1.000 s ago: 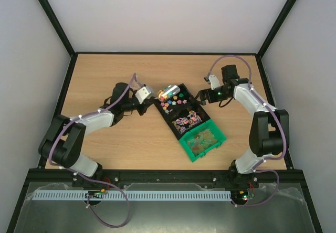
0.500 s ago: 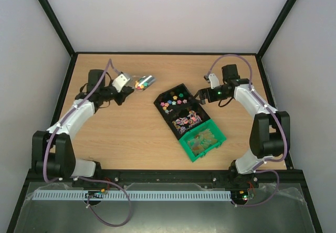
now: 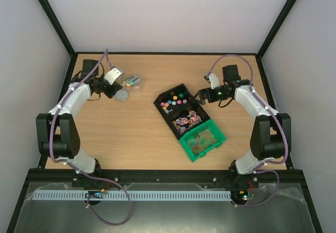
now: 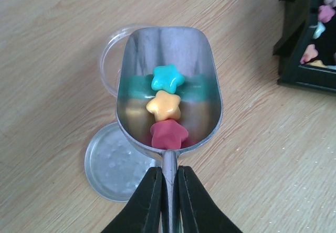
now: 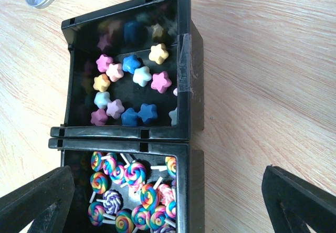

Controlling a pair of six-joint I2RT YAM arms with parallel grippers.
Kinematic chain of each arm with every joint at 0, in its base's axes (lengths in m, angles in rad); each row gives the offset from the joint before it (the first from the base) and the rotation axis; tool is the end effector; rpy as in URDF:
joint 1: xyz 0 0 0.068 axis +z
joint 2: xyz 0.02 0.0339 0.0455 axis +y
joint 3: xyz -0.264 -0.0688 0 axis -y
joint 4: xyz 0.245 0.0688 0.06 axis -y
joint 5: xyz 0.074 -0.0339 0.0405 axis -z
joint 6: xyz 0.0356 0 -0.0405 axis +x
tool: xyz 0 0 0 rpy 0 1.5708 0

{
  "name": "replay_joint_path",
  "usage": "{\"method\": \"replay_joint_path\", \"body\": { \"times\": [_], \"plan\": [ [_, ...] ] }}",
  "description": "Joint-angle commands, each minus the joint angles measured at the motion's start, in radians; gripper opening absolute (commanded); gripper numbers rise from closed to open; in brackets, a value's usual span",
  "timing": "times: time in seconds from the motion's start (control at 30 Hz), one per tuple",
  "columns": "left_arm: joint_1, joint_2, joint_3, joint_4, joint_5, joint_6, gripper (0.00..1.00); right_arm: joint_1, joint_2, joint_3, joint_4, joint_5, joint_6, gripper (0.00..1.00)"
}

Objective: Pack the candies

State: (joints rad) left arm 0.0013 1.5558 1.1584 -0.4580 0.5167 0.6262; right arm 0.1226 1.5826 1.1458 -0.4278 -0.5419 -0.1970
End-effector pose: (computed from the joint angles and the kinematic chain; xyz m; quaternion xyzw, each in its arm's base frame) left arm 0.3340 -0.0172 0.2588 0.3635 0.8343 -0.1232 0.3958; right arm 0.3335 0.0596 0.2487 -0.2352 0.8778 0.2386 0.3423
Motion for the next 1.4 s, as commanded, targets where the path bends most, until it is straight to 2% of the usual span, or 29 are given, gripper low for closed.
{"method": "replay_joint_path", "body": {
  "times": [0.0, 0.6, 1.37],
  "plan": [
    [0.006, 0.063, 0.087, -0.073, -0.049, 0.027, 0.02, -0.001, -0.038, -0.015, -0.011, -0.023, 0.005, 0.99],
    [-0.017, 0.22, 0.322, -0.29, -0.182, 0.083, 0.02, 0.0, -0.037, -0.017, -0.014, -0.028, 0.002, 0.98],
    [-0.091, 0.294, 0.472, -0.436, -0.342, 0.118, 0.02, 0.0, -0.039, -0.014, -0.023, -0.039, -0.005, 0.99]
  ]
}}
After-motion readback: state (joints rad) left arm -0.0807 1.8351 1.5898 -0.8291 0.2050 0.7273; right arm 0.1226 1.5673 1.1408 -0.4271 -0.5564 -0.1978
